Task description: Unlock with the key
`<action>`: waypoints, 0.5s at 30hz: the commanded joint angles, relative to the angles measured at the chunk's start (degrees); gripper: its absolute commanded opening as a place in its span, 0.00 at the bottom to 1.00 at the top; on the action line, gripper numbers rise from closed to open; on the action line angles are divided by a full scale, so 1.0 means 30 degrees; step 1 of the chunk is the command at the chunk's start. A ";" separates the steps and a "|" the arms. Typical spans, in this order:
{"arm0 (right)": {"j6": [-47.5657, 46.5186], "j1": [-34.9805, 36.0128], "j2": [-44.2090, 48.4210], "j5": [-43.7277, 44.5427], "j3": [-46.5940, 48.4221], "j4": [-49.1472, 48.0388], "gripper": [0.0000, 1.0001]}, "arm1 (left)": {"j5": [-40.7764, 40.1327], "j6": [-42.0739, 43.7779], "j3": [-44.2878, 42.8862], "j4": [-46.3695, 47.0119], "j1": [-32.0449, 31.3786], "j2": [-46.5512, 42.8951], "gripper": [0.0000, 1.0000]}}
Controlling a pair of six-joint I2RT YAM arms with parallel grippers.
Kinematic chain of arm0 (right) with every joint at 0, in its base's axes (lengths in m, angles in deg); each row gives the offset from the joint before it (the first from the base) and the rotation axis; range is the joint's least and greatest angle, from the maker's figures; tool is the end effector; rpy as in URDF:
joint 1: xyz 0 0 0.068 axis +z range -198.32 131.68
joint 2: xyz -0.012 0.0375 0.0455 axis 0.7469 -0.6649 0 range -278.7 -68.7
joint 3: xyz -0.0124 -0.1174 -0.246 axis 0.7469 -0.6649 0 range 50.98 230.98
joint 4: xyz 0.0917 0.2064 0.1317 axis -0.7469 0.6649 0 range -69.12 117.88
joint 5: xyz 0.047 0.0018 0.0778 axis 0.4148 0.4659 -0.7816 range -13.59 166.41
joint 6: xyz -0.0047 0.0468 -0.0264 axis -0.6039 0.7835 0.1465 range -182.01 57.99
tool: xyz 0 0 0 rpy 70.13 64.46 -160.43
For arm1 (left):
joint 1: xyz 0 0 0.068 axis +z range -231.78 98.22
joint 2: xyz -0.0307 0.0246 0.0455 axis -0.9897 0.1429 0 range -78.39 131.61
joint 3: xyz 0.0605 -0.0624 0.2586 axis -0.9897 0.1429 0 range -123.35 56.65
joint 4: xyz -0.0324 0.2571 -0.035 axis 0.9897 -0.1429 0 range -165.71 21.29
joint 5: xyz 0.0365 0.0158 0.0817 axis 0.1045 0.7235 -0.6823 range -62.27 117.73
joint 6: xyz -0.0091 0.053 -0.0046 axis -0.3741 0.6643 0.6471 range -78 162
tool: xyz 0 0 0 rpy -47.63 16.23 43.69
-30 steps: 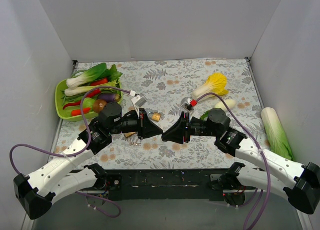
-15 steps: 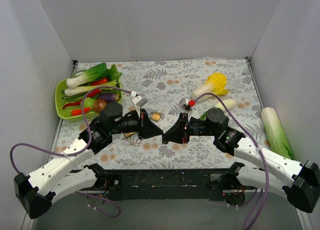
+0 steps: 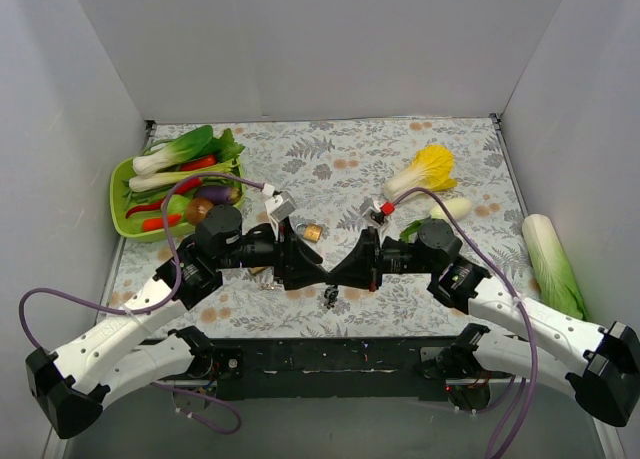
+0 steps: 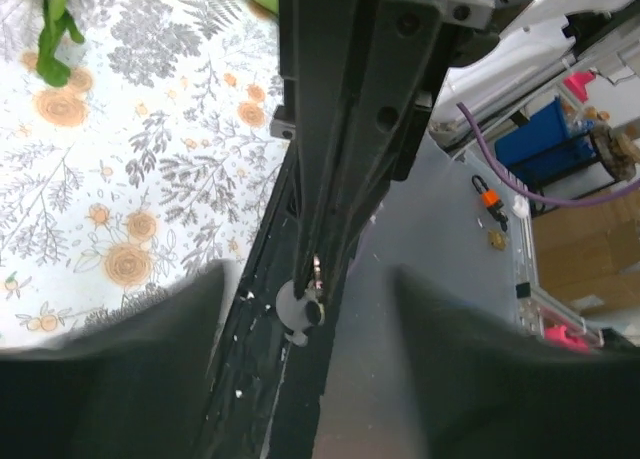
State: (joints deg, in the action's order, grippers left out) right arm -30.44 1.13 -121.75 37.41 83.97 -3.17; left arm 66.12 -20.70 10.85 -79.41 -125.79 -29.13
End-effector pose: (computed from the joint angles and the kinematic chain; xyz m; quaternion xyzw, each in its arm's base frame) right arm 0.1218 0.1768 0.3039 -0.3412 0.5972 0.6209 0.3762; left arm 0.1247 -0.1511 0.3337 0.0784 0.7679 -0.6205 0.1383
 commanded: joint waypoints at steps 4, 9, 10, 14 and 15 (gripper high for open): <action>-0.0065 -0.2942 0.0956 -0.0007 -0.0216 0.1072 0.01 | -0.6865 -0.2412 0.0645 0.1804 0.0050 -0.1094 0.98; -0.0327 -0.7368 0.2157 0.0606 -0.0539 0.2973 0.01 | -1.2641 -0.7735 0.2197 0.1493 0.0051 -0.0485 0.98; -0.0445 -0.7691 0.2333 0.1131 -0.0510 0.3269 0.01 | -1.4565 -0.8507 0.2462 0.1283 0.0051 -0.0249 0.98; -0.1324 -0.8046 0.3036 0.3125 -0.0013 0.5553 0.01 | -1.6223 -1.1119 0.3460 0.1398 0.0051 0.1419 0.98; -0.1383 -0.8046 0.3153 0.3360 -0.0011 0.5847 0.01 | -1.6399 -1.1326 0.3489 0.1456 0.0051 0.2033 0.97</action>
State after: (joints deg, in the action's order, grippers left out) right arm -32.05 -22.78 -114.37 42.42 82.36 8.54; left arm 27.96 -44.98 19.57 -74.29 -125.75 -27.86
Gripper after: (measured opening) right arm 0.044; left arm 0.981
